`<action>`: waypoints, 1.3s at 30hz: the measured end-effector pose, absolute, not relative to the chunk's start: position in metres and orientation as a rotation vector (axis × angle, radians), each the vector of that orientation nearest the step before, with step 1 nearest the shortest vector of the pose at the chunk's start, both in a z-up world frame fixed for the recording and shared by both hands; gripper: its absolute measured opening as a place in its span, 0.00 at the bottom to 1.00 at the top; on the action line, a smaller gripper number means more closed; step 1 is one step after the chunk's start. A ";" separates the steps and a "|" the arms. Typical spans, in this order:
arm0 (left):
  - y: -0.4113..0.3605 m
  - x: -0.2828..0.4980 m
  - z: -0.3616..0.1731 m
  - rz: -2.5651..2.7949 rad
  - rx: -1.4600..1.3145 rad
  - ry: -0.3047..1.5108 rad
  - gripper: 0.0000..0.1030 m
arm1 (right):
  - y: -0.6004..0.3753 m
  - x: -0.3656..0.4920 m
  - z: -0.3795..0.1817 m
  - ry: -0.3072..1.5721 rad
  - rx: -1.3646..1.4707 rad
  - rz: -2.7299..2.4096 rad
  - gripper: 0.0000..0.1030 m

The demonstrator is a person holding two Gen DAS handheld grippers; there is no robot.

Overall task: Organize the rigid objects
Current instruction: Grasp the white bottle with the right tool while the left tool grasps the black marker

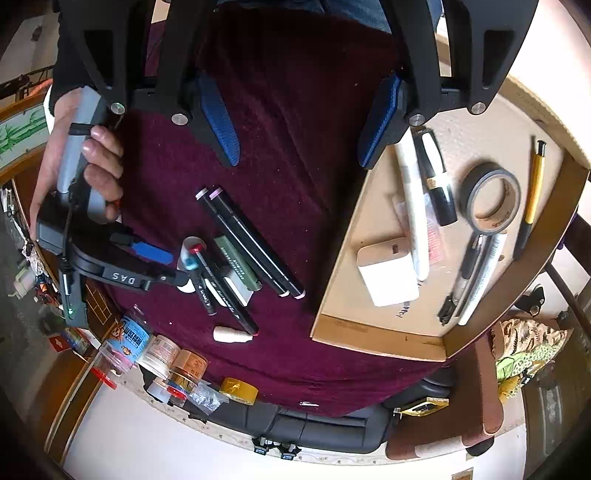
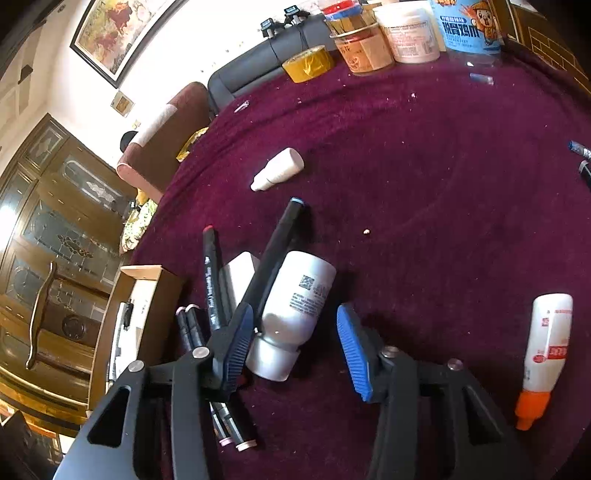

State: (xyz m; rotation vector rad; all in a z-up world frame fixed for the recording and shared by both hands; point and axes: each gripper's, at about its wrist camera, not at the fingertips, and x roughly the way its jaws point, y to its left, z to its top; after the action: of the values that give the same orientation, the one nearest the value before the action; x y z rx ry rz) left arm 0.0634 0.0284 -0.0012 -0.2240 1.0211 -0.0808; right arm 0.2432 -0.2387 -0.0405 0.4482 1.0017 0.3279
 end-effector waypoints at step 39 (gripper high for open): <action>-0.021 0.112 -0.037 -0.123 -0.098 1.250 0.13 | -0.247 0.242 -0.050 1.027 0.485 0.300 0.37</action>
State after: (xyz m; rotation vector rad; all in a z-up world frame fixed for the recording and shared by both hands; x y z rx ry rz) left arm 0.1120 -0.0212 -0.0368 -0.0983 1.2496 -0.1228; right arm 0.2421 -0.2467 -0.0496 0.4845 1.0266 0.2997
